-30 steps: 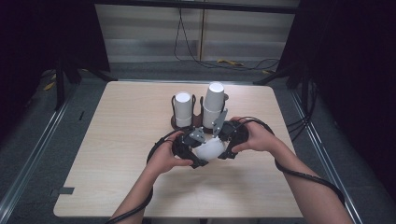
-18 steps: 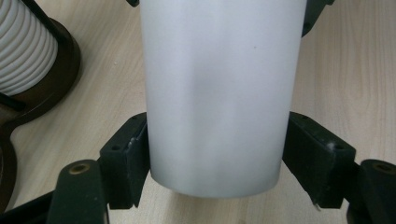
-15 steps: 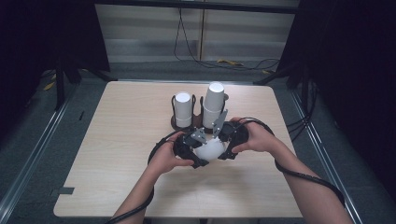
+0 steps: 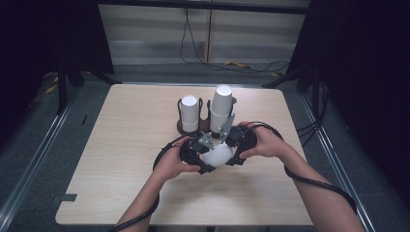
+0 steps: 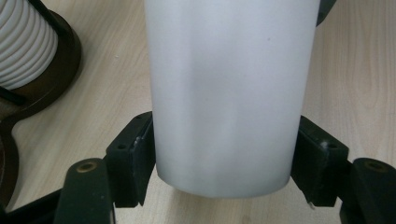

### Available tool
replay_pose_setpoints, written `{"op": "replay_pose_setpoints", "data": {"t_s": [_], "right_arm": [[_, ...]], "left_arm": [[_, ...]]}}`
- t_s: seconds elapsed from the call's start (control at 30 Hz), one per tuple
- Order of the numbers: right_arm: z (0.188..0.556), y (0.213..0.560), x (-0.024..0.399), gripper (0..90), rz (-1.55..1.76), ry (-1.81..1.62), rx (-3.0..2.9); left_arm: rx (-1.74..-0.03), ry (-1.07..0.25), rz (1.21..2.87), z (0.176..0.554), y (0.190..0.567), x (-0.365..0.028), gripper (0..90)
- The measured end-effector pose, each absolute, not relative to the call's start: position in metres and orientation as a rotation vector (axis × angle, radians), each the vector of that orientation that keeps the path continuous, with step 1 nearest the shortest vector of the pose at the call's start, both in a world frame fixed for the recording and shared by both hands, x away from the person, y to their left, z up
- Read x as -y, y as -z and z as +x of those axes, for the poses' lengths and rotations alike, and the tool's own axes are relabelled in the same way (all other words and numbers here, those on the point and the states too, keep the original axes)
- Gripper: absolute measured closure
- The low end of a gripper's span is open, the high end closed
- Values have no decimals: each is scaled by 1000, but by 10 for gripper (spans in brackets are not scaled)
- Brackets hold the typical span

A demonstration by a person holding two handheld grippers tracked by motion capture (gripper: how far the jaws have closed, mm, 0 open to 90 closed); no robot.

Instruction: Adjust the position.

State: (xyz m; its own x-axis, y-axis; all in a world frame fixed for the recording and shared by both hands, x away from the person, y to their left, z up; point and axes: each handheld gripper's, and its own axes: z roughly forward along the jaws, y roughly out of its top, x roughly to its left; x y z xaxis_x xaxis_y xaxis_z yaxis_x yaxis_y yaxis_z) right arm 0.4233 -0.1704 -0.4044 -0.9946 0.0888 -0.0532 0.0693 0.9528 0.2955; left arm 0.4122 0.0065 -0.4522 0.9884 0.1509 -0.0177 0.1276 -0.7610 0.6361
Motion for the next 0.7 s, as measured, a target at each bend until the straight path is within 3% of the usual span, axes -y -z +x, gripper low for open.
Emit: {"op": "replay_pose_setpoints", "data": {"t_s": [0.7], "right_arm": [[423, 404, 168, 199, 108, -453, -3040]], "left_arm": [[-181, -50, 2463, 412, 452, -2, 344]]}}
